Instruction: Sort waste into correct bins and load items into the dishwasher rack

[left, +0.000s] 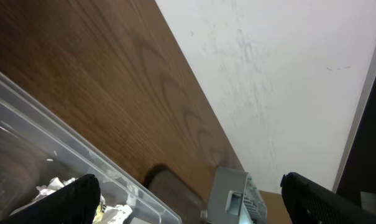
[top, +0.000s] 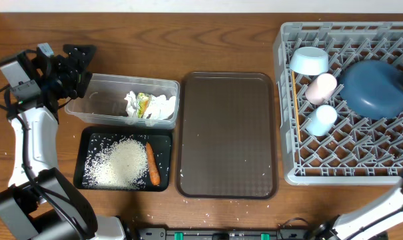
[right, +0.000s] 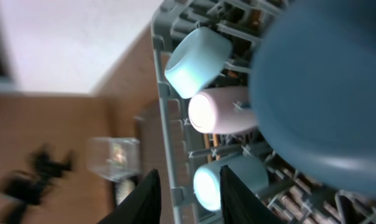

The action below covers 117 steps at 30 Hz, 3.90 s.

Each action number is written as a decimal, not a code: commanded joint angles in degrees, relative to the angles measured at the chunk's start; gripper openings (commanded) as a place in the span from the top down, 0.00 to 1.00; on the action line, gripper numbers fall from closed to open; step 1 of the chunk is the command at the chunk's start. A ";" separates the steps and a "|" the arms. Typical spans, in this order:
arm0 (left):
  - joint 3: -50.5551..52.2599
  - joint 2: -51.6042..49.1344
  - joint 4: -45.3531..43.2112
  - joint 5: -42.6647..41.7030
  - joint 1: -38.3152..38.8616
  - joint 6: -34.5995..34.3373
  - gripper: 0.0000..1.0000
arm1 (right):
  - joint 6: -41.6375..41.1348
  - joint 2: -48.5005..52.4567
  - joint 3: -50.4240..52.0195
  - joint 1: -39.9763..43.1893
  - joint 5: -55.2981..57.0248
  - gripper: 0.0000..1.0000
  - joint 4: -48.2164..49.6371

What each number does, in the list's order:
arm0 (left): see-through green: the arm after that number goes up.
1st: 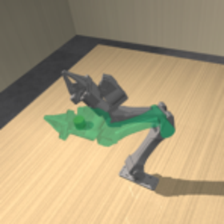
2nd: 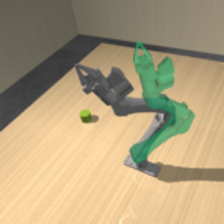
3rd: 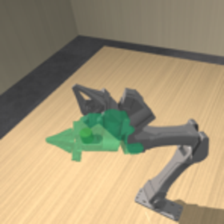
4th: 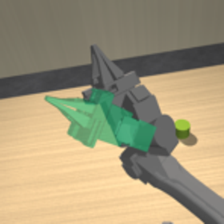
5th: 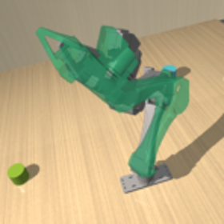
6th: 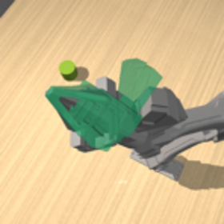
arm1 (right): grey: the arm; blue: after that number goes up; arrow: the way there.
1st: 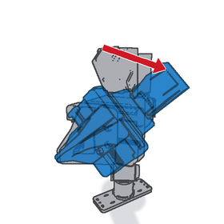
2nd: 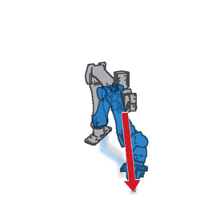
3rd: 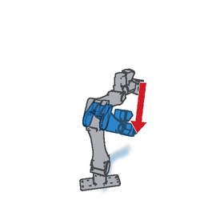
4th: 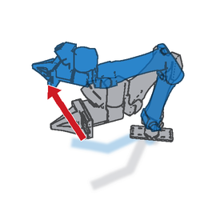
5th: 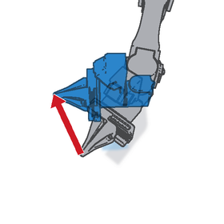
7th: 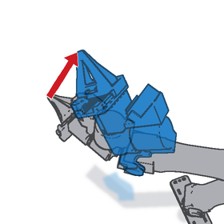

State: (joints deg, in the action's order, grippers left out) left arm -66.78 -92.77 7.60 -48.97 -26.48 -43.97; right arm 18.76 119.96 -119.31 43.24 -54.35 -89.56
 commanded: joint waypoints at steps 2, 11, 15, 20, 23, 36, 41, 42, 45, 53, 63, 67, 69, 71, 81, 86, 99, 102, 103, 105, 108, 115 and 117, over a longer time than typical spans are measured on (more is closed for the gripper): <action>0.07 1.27 0.02 -0.50 -0.13 -0.50 0.05 | -9.94 -7.21 -5.35 -9.90 20.02 0.68 3.65; 0.07 1.27 0.02 -0.50 -0.13 -0.50 0.05 | -15.10 -12.92 -6.05 -32.37 37.99 0.41 9.57; 0.07 1.27 0.02 -0.50 -0.13 -0.50 0.05 | -15.08 -12.79 -5.68 -39.65 43.65 0.27 8.90; 0.07 1.27 0.02 -0.50 -0.13 -0.50 0.05 | -15.08 -12.79 -5.55 -45.20 43.85 0.01 8.11; 0.07 1.27 0.02 -0.50 -0.13 -0.50 0.05 | -15.08 -12.79 -5.55 -47.60 43.85 0.01 8.11; 0.07 1.27 0.02 -0.50 -0.13 -0.52 0.05 | -15.08 -12.79 -5.55 -49.64 43.85 0.01 8.11; 0.07 1.27 0.02 -0.50 -0.13 -0.50 0.05 | -15.08 -12.79 -5.53 -49.62 43.85 0.01 8.11; 0.07 1.27 0.02 -0.50 -0.13 -0.50 0.05 | -15.08 -12.79 -5.55 -49.64 43.85 0.01 8.11; 0.07 1.27 0.02 -0.50 -0.13 -0.50 0.05 | -15.08 -12.79 -5.53 -49.66 43.85 0.01 8.11; 0.07 1.27 0.02 -0.50 -0.13 -0.50 0.05 | -15.08 -13.73 -5.49 -49.90 43.85 0.01 8.11; 0.07 1.27 0.02 -0.50 -0.13 -0.50 0.05 | -15.08 -26.60 -5.49 -56.22 44.26 0.01 8.11; 0.07 1.27 0.02 -0.50 -0.13 -0.50 0.05 | -13.33 -34.99 -5.49 -59.74 46.56 0.01 10.36; 0.07 1.27 0.02 -0.50 -0.13 -0.50 0.05 | -13.33 -39.06 -5.35 -61.09 46.62 0.01 11.52; 0.07 1.27 0.02 -0.50 -0.13 -0.50 0.05 | -13.35 -44.00 -3.58 -62.23 46.60 0.01 13.77; 0.07 1.27 0.02 -0.50 -0.13 -0.50 0.05 | -13.81 -71.49 31.95 -62.51 46.36 0.01 38.14; 0.07 1.27 0.02 -0.50 -0.13 -0.50 0.05 | -18.10 -87.56 54.62 -59.58 46.40 0.01 47.89; 0.07 1.27 0.02 -0.50 -0.13 -0.50 0.05 | -18.14 -113.48 95.21 -52.78 46.36 0.01 77.05; 0.07 1.27 0.02 -0.50 -0.13 -0.50 0.05 | -18.67 -116.13 101.29 -52.74 46.38 0.01 83.47; 0.07 1.27 0.02 -0.50 -0.13 -0.50 0.05 | -19.10 -116.80 103.19 -52.72 46.38 0.01 85.55; 0.07 1.27 0.02 -0.50 -0.13 -0.50 0.05 | -20.20 -117.83 106.36 -52.50 46.40 0.01 88.74; 0.07 1.27 0.02 -0.50 -0.13 -0.50 0.05 | -22.03 -118.64 110.07 -51.78 46.40 0.01 91.47; 0.07 1.27 0.02 -0.50 -0.13 -0.50 0.05 | -22.99 -119.01 113.44 -48.70 46.40 0.01 91.32; 0.07 1.27 0.02 -0.50 -0.13 -0.50 0.05 | -23.02 -119.01 114.03 -47.63 46.40 0.01 91.34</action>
State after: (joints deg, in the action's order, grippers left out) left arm -66.78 -92.77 7.60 -49.17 -26.48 -44.77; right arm -2.98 1.61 -6.17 -5.87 -8.03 1.52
